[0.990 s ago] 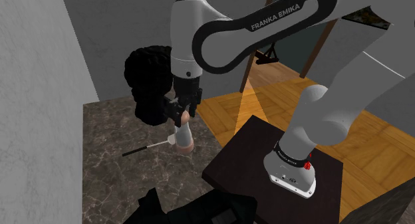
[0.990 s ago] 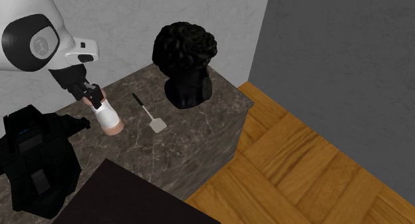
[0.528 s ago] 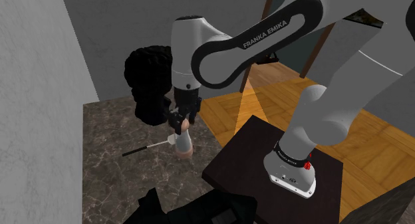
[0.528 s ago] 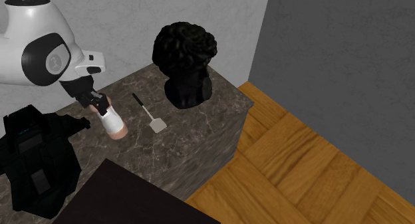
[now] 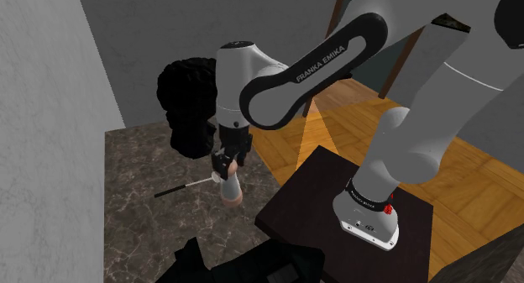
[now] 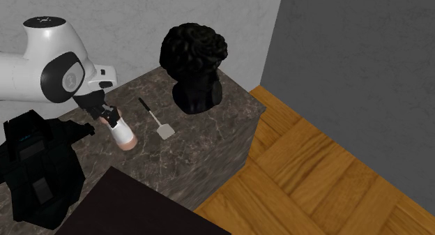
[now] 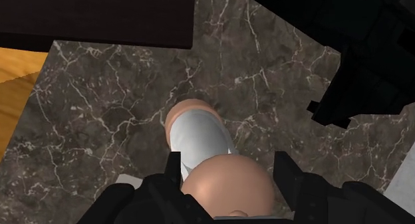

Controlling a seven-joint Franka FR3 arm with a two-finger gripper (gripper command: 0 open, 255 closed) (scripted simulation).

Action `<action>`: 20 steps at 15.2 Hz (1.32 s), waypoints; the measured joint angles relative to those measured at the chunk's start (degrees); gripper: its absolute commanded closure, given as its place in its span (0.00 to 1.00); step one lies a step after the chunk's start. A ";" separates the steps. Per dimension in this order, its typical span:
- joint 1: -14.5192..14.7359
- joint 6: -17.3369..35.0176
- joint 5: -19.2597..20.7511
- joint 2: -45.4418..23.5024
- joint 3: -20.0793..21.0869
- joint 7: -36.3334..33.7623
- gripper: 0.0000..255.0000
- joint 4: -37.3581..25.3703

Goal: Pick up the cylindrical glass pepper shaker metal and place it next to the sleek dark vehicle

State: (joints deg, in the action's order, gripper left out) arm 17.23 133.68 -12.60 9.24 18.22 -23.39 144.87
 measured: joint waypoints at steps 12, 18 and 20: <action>-0.08 8.01 0.85 -5.96 0.51 -0.19 1.00 2.02; -0.08 8.07 0.84 -6.00 0.52 -0.18 0.00 2.09; -0.07 8.08 0.84 -6.01 0.52 -0.19 0.00 2.12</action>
State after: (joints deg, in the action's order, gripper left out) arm 17.16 141.76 -11.76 3.24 18.74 -23.58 146.99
